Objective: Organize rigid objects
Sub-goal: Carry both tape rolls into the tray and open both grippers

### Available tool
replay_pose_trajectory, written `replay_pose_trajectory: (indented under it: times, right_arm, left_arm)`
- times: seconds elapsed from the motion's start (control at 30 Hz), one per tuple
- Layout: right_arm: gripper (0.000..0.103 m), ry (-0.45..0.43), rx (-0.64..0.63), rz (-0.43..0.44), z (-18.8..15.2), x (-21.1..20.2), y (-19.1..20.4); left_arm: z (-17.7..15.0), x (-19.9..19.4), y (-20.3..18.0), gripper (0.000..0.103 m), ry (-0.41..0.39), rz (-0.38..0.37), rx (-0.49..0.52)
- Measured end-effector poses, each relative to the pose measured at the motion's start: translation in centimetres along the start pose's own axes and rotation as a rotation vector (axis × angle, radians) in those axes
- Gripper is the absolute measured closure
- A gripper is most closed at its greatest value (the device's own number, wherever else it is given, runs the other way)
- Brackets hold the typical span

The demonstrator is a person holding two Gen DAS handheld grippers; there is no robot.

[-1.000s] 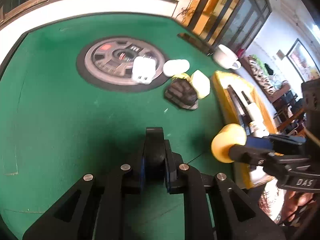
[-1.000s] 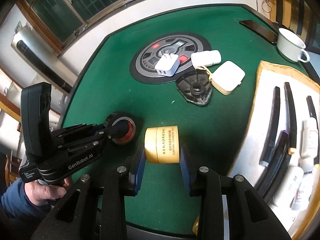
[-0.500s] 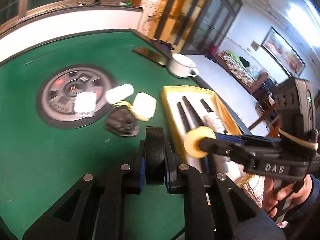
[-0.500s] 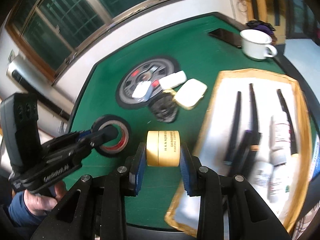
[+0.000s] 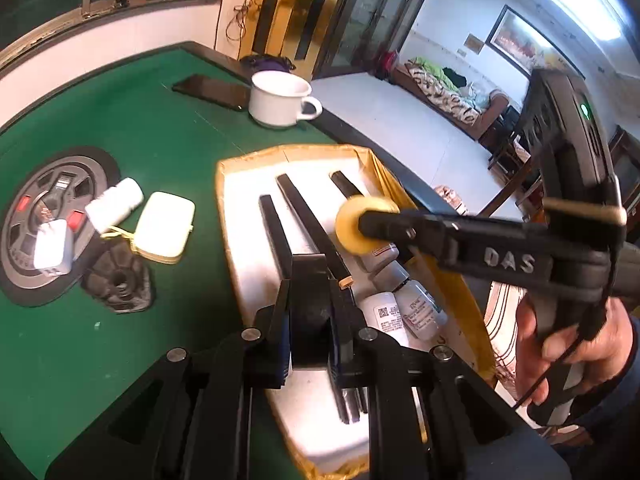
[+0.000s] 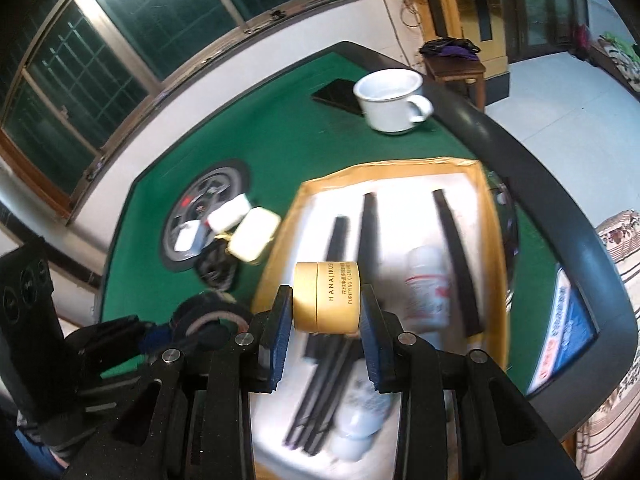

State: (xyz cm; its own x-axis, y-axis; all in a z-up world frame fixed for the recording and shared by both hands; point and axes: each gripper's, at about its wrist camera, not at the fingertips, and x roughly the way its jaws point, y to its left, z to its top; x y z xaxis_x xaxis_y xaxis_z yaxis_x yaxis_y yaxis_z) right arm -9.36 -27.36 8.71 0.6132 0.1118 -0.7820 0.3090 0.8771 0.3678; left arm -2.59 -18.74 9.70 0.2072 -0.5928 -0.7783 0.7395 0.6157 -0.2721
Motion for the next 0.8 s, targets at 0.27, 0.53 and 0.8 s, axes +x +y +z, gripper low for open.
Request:
replay_pose_trajectory:
  times: [0.27, 0.53, 0.8]
  right_arm:
    - [0.074, 0.032, -0.015, -0.058, 2.3, 2.7, -2.5]
    - [0.074, 0.067, -0.035, -0.087, 4.2, 5.4, -3.2]
    - [0.072, 0.06, -0.018, -0.087, 5.4, 5.8, -3.7]
  left_arm:
    - [-0.6, 2.2, -1.2, 0.091, 0.044, 0.023, 0.016]
    - [-0.8, 2.3, -1.9, 0.091, 0.035, 0.017, 0.021]
    - [-0.7, 2.0, -2.5, 0.062, 0.028, -0.041, 0.021]
